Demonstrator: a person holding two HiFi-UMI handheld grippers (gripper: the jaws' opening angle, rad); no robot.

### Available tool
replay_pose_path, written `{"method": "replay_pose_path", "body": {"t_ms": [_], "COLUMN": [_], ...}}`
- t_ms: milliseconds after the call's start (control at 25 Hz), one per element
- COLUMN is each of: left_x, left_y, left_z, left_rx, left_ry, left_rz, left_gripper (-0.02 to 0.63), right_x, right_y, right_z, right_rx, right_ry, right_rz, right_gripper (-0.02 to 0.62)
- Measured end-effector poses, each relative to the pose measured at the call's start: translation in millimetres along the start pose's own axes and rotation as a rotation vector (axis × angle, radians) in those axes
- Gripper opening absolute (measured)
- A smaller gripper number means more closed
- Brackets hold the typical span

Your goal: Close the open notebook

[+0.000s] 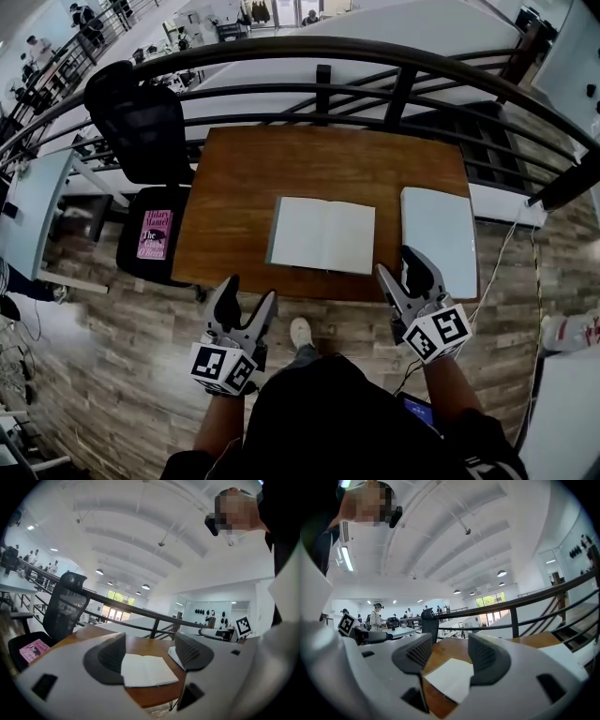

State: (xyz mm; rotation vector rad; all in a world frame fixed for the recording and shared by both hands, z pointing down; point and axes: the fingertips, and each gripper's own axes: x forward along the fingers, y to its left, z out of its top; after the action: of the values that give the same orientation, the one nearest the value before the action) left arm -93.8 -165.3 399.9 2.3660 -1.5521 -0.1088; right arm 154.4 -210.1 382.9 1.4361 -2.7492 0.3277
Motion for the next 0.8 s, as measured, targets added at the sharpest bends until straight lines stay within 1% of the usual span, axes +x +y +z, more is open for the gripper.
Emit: {"method": "replay_pose_path", "body": {"t_ms": [120,240,440,560,680,800], "left_x": [11,24,39,46,51,58], "left_y": [17,34,50,60,68,78], "left_z": [0,-3,-10,-20,-32,-38], "left_rx": [-0.008,-0.022,-0.025,-0.026,-0.032,-0.043], "left_ry": [0.010,0.023,0.055,0.079,0.109,0.140], "left_rz": [-0.010,-0.021,-0.048,-0.064,-0.068,-0.071], "left_gripper": [0.333,0.333,0.333,0.333,0.333,0.333], "right_x": [26,56,91,113,130,153], "right_y": [0,-2,-11,-15,-20,-22], "right_z": [-7,-17,-37,-55,-70,-77], "right_rx": [-0.001,-0.027,-0.069,-0.093,-0.079,-0.110], "right_ry": [0.028,0.070,0.142,0.190,0.223,0.263], "right_rz": [-0.006,-0.007,-0.016,-0.007,0.001,0.021], "right_gripper": [0.236,0.236,0.238,0.241,0.249,0.256]}}
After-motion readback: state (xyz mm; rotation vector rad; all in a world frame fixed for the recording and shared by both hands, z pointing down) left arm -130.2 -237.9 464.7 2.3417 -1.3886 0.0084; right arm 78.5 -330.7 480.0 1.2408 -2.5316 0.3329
